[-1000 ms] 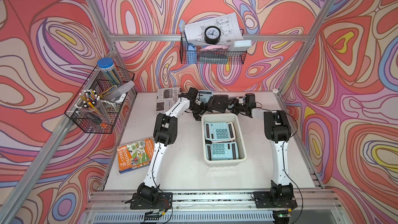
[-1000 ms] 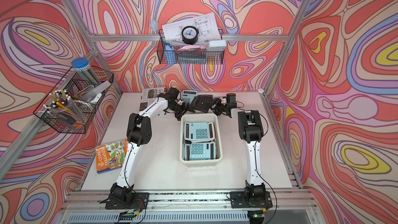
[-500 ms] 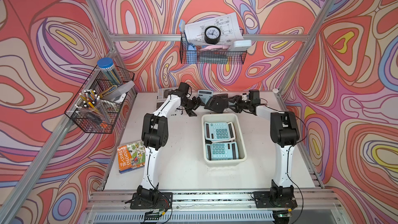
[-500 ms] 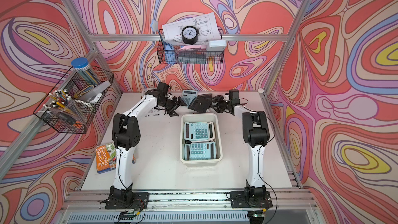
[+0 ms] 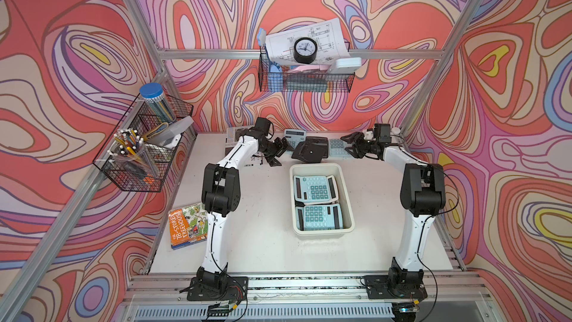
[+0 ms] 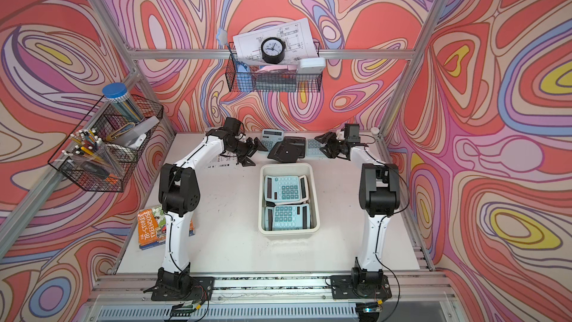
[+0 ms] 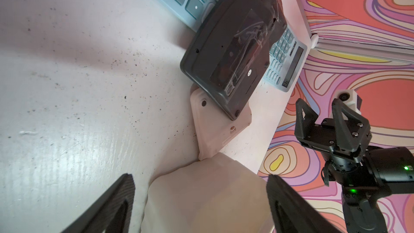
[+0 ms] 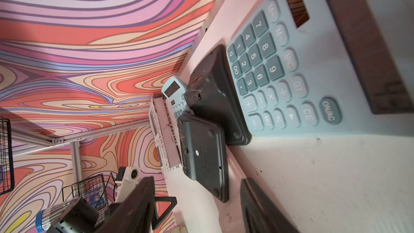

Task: Put the calculator in the storage box
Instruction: Pick up the calculator at the center of the board.

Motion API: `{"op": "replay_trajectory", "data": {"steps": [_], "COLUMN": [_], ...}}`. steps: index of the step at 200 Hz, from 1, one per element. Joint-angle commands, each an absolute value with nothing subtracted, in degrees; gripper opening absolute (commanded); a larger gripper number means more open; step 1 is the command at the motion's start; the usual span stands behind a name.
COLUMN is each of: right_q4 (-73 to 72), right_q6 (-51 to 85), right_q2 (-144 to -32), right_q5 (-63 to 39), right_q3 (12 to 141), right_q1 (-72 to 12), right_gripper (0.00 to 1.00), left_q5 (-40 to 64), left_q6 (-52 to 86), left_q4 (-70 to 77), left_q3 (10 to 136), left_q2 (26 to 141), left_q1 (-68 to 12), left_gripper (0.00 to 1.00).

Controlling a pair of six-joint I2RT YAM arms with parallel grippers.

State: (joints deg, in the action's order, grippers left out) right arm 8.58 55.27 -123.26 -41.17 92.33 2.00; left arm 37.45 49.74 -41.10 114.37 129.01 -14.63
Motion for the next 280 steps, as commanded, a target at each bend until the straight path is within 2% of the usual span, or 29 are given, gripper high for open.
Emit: {"op": "replay_trajectory", "data": {"steps": [1, 38, 63, 122, 159, 199, 280], "right_q4": [9.2, 8.8, 8.1, 6.7, 8.6, 12.4, 16.6], "right_q6": [55.0, 54.5, 54.5, 56.4, 54.8, 52.2, 49.2], "right_q2": [-127.1, -130.6, -133.9, -138.3, -137.0, -135.3, -132.4], "right_q5": [-45.0, -47.2, -48.9, -52.8, -54.1, -55.0, -55.1], "right_q3": [93.7, 93.7, 95.9, 98.8, 96.0, 94.5, 93.3], "right_q1": [0.8, -2.9, -3.8, -5.7, -6.2, -6.2, -6.9], "right_gripper": [0.63, 0.63, 0.63, 0.60, 0.57, 0.57, 0.58], "left_q5": [37.0, 40.8, 42.5, 43.9, 43.8, 42.9, 42.4], "left_q6": [48.4, 49.6, 53.2, 65.9, 78.6, 85.5, 91.1], "left_q4": [-42.7, -44.4, -40.5, -20.1, 0.6, 10.7, 19.8], "left_q3": [114.4, 119.6, 119.6, 109.1, 102.6, 102.7, 100.5], "left_q2": [129.0, 135.4, 137.4, 138.3, 138.9, 142.5, 143.7], "left_q1": [-14.2, -14.2, -15.2, -17.4, -17.4, -17.5, -17.6], "left_gripper": [0.88, 0.89, 0.91, 0.93, 0.92, 0.85, 0.53]}}
